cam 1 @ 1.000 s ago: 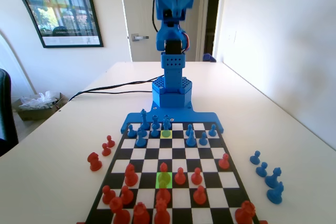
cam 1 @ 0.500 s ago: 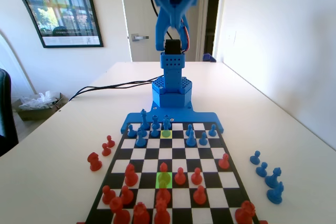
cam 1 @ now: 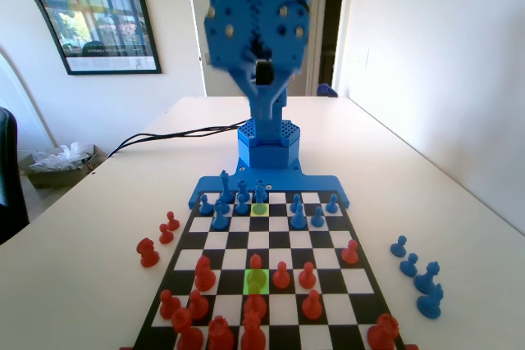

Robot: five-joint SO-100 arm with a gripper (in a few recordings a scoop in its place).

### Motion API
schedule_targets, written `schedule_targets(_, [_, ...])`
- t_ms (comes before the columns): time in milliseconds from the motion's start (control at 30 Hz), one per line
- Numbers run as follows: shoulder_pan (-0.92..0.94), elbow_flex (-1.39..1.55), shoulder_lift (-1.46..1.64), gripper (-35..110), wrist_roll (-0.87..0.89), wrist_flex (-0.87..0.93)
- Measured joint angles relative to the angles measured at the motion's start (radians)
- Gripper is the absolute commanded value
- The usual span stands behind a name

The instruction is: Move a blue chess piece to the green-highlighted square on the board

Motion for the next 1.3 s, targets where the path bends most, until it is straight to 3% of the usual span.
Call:
schedule_targets(433, [0.017, -0.002, -0.325, 7, -0.023, -0.138])
schedule_targets(800, [-0.092, -0.002, -0.356, 8, -0.015, -0.144])
schedule_targets(1300, [-0.038, -0.084, -0.46, 9, -0.025, -0.183])
